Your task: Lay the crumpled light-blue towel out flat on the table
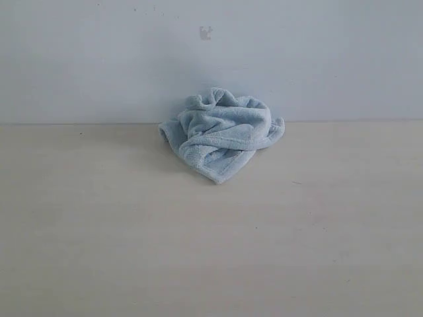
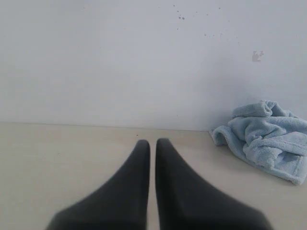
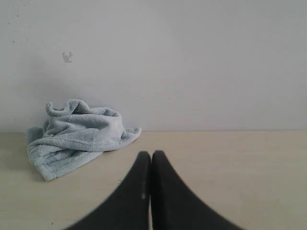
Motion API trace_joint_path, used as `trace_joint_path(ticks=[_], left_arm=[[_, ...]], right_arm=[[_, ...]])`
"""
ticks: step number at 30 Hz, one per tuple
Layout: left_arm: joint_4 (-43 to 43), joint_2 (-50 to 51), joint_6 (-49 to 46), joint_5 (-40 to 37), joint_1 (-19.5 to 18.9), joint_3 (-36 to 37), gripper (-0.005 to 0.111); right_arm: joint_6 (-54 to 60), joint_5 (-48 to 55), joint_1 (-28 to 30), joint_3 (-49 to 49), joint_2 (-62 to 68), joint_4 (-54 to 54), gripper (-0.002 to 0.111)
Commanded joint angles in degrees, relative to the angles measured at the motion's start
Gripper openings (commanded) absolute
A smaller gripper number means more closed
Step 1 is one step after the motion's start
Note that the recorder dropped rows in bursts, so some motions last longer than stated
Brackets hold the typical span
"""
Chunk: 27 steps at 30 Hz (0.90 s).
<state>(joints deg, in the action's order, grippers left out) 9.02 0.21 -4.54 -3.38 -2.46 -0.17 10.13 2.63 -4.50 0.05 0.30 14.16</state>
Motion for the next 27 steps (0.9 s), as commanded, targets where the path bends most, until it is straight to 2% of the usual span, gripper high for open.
trace_joint_path(ticks=[1, 6, 8, 12, 17, 20, 24, 27], left_arm=[[0.16, -0.21, -0.29, 0.37, 0.38, 0.17, 0.004], [0.16, -0.21, -0.29, 0.37, 0.38, 0.17, 0.004], [0.16, -0.21, -0.29, 0.52, 0.38, 0.17, 0.004], [0.16, -0.21, -0.29, 0.52, 0.38, 0.17, 0.004], [0.16, -0.21, -0.29, 0.52, 0.38, 0.17, 0.004], [0.16, -0.21, -0.29, 0.52, 0.38, 0.17, 0.004], [0.16, -0.21, -0.29, 0.52, 0.38, 0.17, 0.004], [0.16, -0.21, -0.29, 0.52, 0.38, 0.17, 0.004]], right_arm=[[0.31, -0.23, -0.04, -0.05, -0.30, -0.13, 0.000], [-2.76, -1.60, -0.04, -0.05, -0.30, 0.71, 0.000], [-8.55, -5.04, -0.04, -0.05, -0.30, 0.71, 0.000], [-12.54, -11.81, -0.04, -0.05, -0.30, 0.71, 0.000], [-34.45, -13.87, -0.04, -0.05, -0.30, 0.71, 0.000], [-39.05, -14.77, -0.04, -0.05, -0.30, 0.71, 0.000], [-38.55, -3.03, -0.04, -4.62, -0.30, -4.78, 0.000], [-32.33, 6.28, -0.04, -11.41, 1.71, -5.95, 0.000]])
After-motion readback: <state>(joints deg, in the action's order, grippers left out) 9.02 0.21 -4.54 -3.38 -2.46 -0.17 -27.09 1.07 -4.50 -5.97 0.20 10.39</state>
